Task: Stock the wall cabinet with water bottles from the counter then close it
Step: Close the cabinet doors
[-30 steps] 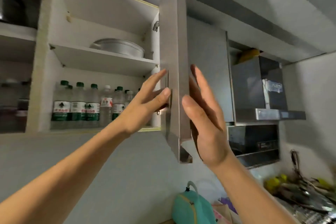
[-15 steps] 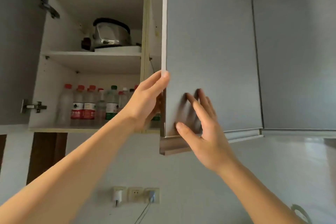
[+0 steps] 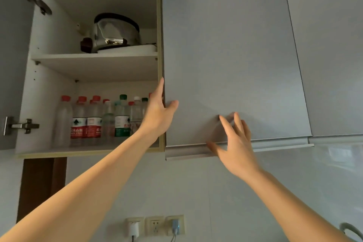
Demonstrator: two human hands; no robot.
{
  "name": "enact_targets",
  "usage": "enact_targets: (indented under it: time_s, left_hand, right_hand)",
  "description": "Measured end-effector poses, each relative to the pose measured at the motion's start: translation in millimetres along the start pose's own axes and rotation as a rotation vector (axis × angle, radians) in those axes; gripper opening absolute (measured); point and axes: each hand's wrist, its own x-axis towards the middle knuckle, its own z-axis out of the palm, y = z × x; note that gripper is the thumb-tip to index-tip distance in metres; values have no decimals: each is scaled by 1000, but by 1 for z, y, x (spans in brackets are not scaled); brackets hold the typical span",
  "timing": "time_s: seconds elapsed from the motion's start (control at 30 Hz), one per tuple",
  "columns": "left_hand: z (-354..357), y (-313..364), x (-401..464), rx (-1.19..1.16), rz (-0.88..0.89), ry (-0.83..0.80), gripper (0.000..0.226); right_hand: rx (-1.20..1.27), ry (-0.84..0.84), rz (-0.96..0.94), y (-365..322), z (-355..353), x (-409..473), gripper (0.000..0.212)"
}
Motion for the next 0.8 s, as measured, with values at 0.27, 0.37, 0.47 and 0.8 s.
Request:
enact_targets:
  time_s: [0.27,0.37,0.47,0.8]
  left_hand:
    - [8,-45,33,191,-123,18,97]
    - [12,-55,43,240,-177,31,101]
    - [19,-68,49,286,-178,62,106]
    - [31,-82,48,448,-94,135,106]
  right_hand:
    - [-227,23,-30,23,30,23,81]
    - [-297,20,-58,32,41,34,81]
    - [-297,55,-83,41,51,39,79]
    - [-297,102,-133,54,61,42,80]
